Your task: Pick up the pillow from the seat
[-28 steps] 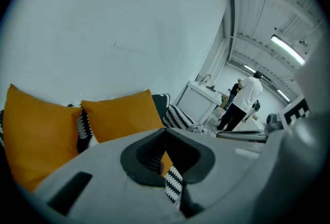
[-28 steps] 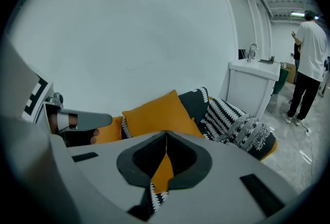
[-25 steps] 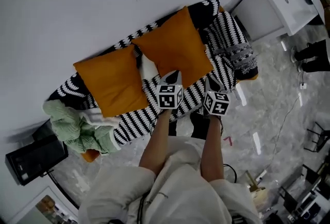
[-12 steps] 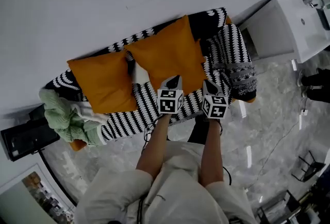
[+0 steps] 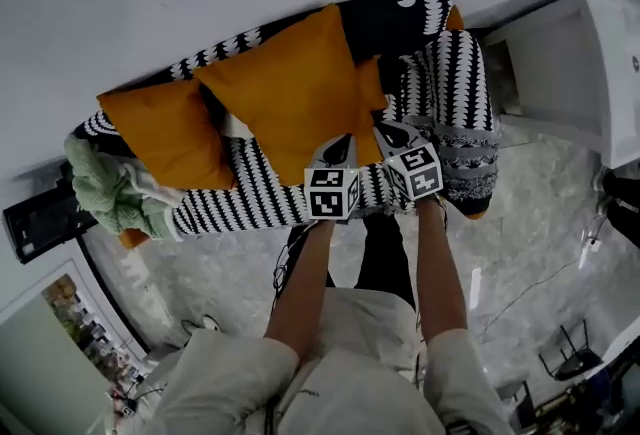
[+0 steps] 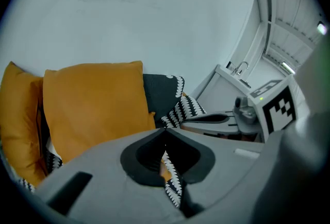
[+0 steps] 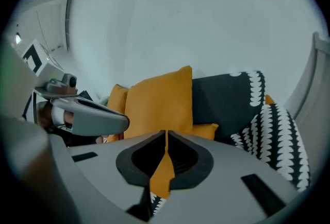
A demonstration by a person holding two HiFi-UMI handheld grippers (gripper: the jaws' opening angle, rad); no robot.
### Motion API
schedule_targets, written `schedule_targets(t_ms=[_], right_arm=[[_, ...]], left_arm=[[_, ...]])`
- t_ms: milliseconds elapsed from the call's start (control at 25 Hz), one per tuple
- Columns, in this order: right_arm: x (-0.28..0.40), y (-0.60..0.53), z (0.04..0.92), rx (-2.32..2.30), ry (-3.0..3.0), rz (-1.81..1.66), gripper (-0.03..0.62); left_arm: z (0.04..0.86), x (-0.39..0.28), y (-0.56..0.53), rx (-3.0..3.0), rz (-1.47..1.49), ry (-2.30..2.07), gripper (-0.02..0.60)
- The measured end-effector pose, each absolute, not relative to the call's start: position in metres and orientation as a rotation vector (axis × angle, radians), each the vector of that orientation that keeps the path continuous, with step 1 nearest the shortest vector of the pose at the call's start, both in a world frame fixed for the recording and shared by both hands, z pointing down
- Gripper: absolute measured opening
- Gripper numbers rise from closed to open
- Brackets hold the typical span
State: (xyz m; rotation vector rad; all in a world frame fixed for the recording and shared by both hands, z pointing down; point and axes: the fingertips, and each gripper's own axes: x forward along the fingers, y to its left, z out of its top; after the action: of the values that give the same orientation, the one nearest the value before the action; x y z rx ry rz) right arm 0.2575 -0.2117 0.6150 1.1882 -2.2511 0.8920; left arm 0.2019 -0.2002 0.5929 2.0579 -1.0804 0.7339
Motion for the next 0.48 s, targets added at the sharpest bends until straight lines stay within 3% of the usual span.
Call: schedule_targets(t_ms=[360, 440, 480], right_arm=[[0.251, -0.24, 0.704, 0.733, -2.49, 1.028, 0.023], [0.247, -0.239, 0.718, 0.608, -2.507, 1.071, 0.129], [0.246, -0.239, 0.725, 0.552, -2.513, 1.088, 0.143]], left_arm=[[0.646, 0.219, -0.202, 1.876, 0.763, -1.209, 0.008], [0.657, 0.221, -0.204, 1.875, 0.786, -1.21, 0.008], [0.662, 0.222, -0.207, 1.878, 0.796, -1.212, 0.009]])
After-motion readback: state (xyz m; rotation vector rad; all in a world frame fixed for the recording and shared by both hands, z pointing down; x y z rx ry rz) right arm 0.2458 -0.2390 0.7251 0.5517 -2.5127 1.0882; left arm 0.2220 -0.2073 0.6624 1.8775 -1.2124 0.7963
